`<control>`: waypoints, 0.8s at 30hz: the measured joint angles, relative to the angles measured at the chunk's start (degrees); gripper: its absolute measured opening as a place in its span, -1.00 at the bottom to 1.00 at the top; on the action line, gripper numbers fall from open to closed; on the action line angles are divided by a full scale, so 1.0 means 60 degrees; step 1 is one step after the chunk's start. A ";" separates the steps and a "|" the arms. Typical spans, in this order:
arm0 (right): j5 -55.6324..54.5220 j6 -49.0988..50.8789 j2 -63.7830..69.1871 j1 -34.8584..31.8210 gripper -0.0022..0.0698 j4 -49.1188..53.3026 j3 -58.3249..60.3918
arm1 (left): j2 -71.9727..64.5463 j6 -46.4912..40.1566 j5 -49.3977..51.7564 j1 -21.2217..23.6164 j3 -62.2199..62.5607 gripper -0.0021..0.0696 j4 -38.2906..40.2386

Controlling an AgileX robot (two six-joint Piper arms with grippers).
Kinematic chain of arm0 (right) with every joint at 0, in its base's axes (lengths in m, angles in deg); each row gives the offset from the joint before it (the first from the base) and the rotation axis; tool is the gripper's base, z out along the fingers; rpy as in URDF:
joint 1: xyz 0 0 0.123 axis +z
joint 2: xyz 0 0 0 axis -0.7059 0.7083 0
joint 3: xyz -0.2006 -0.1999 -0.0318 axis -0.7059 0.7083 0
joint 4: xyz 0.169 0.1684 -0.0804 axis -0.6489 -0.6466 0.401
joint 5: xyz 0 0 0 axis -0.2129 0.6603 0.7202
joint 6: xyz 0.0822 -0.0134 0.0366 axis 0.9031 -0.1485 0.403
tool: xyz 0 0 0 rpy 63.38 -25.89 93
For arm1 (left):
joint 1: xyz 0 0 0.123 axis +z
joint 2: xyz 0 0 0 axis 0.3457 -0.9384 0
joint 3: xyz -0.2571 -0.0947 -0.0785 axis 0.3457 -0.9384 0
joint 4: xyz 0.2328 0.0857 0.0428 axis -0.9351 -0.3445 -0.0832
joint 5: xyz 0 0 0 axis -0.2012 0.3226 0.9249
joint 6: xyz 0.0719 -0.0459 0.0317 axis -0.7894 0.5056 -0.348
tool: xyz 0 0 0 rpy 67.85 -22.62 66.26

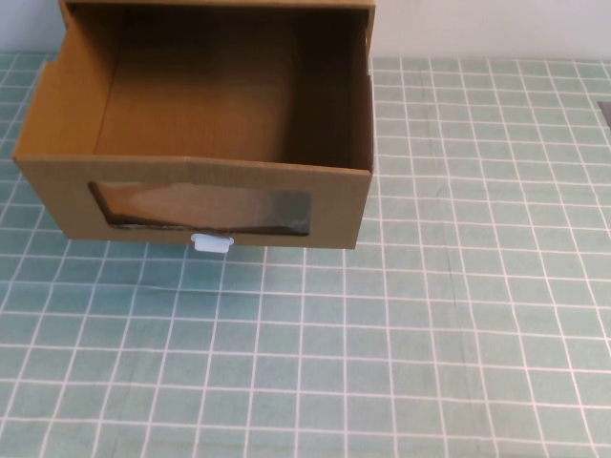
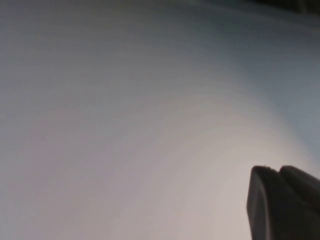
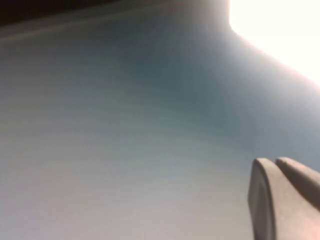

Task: Close the shoe box

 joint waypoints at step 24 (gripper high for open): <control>1.1704 0.0267 0.5523 0.0000 -0.98 -0.1353 -1.0318 | -0.4432 0.0342 1.1626 0.0000 0.9544 -0.96 0.0000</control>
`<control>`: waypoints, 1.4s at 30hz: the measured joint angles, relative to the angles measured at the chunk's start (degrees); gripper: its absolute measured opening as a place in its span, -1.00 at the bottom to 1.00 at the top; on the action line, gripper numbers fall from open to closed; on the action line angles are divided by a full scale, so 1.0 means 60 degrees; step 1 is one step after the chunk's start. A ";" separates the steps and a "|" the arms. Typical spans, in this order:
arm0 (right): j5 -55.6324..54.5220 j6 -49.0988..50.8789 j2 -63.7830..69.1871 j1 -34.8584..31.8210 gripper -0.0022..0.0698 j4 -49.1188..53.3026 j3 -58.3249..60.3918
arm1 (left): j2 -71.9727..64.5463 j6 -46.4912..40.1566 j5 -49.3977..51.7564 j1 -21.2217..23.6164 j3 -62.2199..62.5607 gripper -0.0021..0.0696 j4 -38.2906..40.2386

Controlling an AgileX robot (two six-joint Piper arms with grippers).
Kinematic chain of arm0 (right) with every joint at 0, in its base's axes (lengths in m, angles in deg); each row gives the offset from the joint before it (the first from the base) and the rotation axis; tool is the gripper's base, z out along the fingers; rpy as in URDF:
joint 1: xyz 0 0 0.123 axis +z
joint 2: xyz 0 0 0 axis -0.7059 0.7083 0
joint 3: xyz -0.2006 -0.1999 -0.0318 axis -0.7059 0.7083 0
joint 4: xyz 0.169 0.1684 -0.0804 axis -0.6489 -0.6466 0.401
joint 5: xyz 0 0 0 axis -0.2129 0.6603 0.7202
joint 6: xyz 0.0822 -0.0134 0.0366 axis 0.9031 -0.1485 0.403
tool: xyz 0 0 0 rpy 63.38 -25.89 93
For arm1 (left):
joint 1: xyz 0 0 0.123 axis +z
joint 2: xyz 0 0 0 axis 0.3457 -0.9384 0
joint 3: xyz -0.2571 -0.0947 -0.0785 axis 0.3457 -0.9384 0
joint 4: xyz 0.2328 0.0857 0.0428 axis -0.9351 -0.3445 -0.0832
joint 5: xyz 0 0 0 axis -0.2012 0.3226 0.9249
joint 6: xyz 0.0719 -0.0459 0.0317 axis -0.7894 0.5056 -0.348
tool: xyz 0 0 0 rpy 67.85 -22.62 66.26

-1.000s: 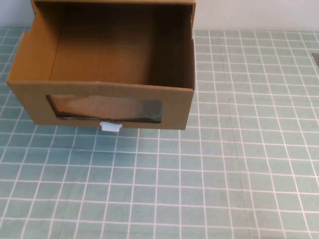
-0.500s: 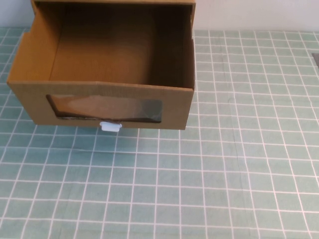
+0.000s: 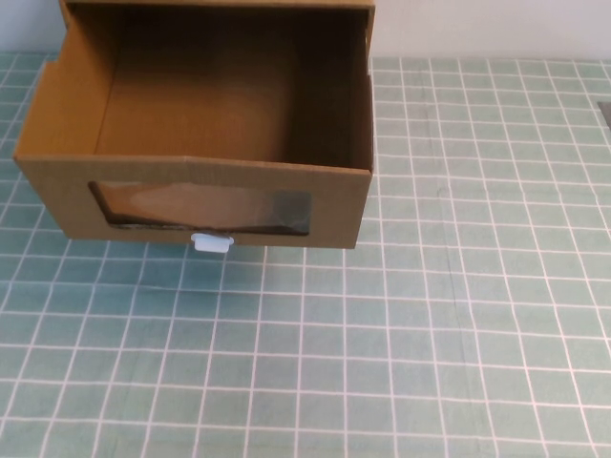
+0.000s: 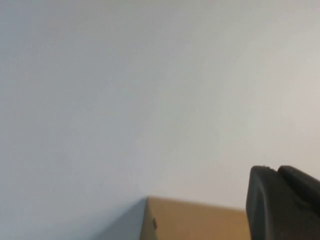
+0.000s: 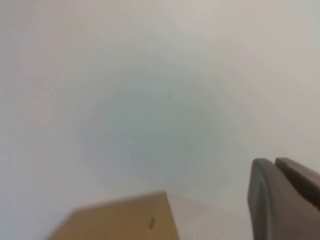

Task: Close the shoe box

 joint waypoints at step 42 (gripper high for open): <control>0.3224 -0.6234 0.6713 0.8965 -0.98 0.2353 -0.1150 | -1.2558 -0.7123 0.5235 0.0000 0.8444 -0.96 0.7567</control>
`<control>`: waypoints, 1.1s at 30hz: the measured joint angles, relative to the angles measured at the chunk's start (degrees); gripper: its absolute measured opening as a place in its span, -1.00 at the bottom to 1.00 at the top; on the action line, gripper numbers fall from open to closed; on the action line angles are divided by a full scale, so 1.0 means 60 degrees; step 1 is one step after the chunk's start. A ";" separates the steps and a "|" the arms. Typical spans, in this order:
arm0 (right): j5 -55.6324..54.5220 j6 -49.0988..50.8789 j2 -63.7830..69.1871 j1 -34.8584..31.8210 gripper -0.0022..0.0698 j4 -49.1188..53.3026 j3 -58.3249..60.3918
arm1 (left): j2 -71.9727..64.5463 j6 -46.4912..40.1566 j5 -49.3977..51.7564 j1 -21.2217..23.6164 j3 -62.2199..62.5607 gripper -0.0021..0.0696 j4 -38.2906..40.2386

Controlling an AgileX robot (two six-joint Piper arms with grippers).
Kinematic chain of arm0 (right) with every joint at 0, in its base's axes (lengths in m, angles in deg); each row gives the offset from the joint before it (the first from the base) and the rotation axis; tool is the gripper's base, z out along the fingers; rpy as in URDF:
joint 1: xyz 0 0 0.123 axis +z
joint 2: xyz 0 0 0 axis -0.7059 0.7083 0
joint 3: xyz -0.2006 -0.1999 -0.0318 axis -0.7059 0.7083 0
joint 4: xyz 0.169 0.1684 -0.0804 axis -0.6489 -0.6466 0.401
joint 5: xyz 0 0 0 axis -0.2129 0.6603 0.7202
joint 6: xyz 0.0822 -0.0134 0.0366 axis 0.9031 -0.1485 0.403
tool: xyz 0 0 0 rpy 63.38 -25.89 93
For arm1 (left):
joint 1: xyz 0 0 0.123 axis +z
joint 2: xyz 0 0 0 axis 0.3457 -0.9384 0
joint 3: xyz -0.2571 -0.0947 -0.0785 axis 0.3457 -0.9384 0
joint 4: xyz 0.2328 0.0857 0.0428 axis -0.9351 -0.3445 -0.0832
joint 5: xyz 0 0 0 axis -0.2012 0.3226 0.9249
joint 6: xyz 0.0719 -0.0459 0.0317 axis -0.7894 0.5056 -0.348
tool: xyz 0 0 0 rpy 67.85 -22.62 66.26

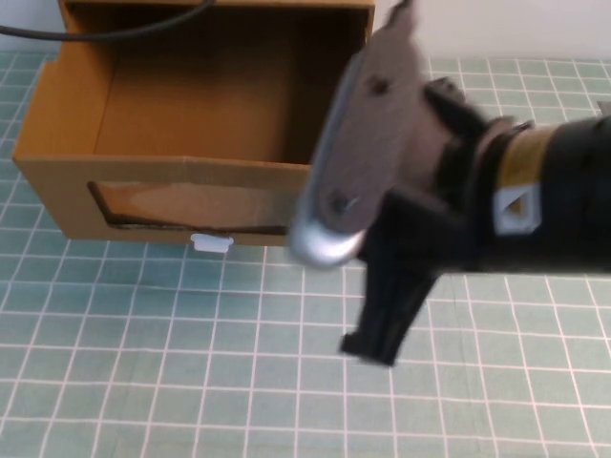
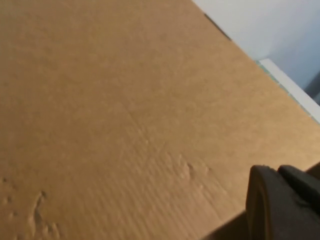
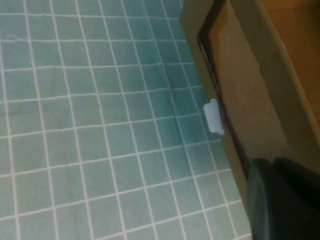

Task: Close the shoe box
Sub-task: Press the shoe box with left arm, then close the shoe box with your right arm

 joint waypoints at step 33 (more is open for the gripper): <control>-0.0322 1.1649 0.6091 0.2470 -0.98 1.4527 -0.0023 | -0.1433 0.0030 0.0303 0.0000 0.0657 -0.96 0.0118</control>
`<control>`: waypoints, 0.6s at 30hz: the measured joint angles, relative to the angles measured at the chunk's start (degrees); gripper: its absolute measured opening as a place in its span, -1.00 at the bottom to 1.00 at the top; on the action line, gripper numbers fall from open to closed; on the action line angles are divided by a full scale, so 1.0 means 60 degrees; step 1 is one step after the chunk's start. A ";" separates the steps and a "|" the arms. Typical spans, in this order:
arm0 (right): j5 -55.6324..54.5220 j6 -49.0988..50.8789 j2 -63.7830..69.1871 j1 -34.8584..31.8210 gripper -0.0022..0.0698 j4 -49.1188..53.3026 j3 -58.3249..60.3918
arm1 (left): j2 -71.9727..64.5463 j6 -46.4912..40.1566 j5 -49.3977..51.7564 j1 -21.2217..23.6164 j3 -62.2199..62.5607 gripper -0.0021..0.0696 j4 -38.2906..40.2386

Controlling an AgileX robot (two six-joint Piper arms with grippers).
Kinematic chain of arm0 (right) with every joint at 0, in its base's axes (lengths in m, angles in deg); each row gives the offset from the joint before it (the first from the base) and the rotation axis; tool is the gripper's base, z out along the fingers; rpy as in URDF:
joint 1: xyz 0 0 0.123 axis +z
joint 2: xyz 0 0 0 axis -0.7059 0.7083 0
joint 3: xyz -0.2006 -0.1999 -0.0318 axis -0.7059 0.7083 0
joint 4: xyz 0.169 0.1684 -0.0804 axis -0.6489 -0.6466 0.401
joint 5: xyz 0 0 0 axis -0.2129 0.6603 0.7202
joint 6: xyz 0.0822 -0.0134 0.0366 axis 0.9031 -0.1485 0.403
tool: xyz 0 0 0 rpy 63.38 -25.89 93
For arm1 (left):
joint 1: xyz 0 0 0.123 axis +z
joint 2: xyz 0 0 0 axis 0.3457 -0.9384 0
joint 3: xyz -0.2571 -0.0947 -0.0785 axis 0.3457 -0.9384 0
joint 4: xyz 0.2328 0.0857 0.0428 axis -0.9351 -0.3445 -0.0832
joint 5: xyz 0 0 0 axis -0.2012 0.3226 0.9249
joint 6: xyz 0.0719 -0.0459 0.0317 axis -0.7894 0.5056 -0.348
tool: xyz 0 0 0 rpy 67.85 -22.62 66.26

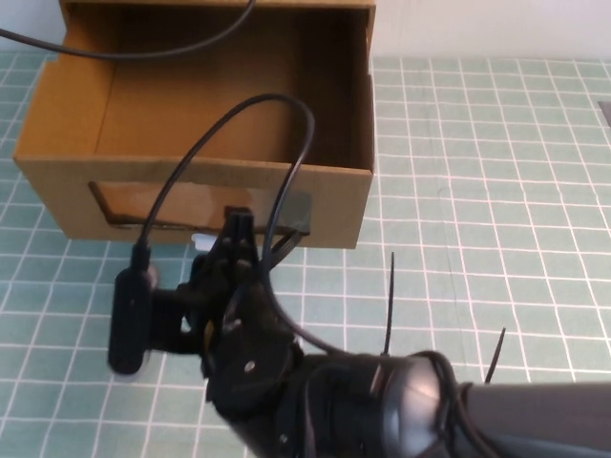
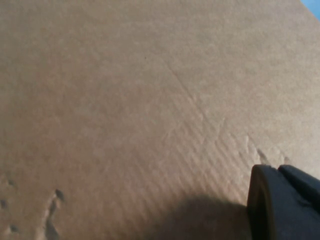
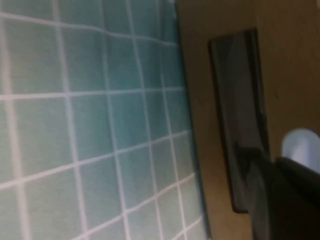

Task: Close the shoe box
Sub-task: Close the shoe box with your right arm

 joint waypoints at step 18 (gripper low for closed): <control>-0.1501 0.1570 0.0356 -0.1848 -0.98 0.0721 -0.1178 | 0.0000 0.0000 -0.0018 0.0000 0.0038 -0.96 0.0162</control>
